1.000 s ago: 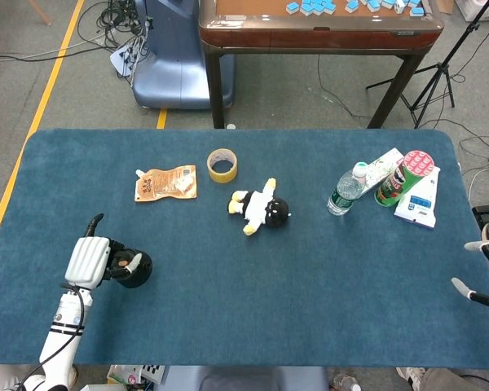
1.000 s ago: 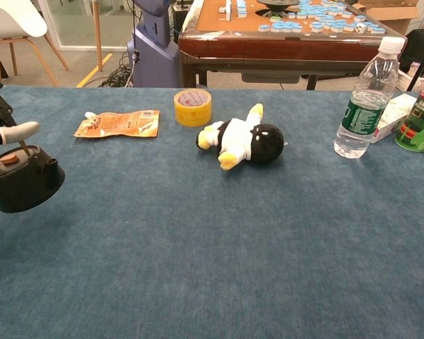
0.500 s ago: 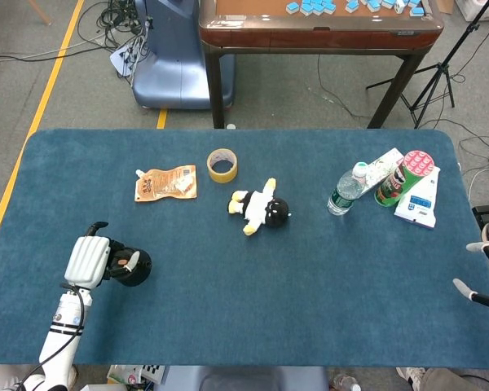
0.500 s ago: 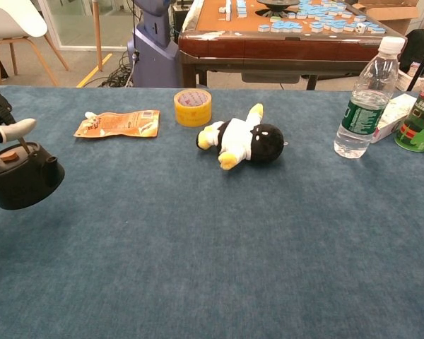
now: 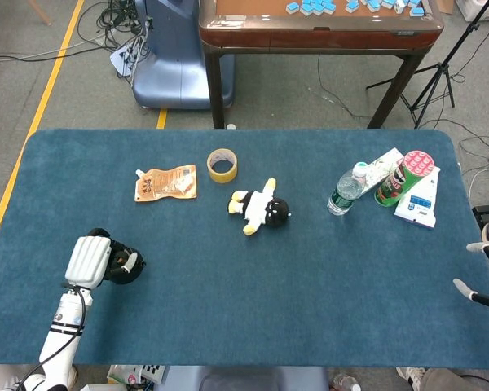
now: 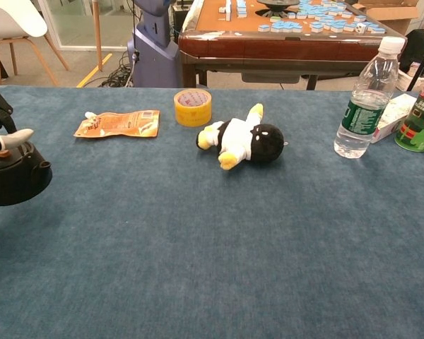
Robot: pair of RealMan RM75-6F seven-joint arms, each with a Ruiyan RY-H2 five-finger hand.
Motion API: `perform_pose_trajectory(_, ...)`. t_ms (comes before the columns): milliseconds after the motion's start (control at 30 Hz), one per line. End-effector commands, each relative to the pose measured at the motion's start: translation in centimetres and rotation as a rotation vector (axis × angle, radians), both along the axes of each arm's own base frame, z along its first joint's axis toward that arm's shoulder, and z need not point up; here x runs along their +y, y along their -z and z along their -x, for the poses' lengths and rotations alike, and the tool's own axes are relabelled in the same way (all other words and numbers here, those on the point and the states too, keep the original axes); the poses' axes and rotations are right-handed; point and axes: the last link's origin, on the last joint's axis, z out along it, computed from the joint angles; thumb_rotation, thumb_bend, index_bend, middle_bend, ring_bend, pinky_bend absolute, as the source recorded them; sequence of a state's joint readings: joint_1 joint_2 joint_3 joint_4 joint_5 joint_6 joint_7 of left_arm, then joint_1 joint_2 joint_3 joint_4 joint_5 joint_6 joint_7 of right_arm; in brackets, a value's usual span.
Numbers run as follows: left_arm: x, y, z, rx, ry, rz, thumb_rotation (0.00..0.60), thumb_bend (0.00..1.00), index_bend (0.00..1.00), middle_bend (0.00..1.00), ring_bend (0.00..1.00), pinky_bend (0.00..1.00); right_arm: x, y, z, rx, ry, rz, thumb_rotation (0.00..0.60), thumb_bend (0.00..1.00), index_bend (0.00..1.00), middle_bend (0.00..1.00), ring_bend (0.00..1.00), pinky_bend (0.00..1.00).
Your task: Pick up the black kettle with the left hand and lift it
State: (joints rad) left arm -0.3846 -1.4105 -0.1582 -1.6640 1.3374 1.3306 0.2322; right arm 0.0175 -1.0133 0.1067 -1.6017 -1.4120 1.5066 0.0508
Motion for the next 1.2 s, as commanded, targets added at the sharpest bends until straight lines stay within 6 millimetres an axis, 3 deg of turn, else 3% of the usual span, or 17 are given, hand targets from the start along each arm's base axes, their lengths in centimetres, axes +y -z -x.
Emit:
perform_pose_trajectory(33,-0.01,0.02,-0.01,-0.002,-0.001,0.001,0.505,0.32,1.0,1.0,0.95,0.34,0.0,-0.01,0.01,0.0,0.0,0.001,0.6,0.14,0.35,0.36,0.21,0.2)
perform_pose_trajectory(1200,-0.06,0.03,0.25,0.006,-0.01,0.005,0.503,0.32,1.0,1.0,0.95,0.39,0.02,0.01,-0.13,-0.004,0.002,0.005,0.6,0.15,0.35,0.36,0.2,0.2)
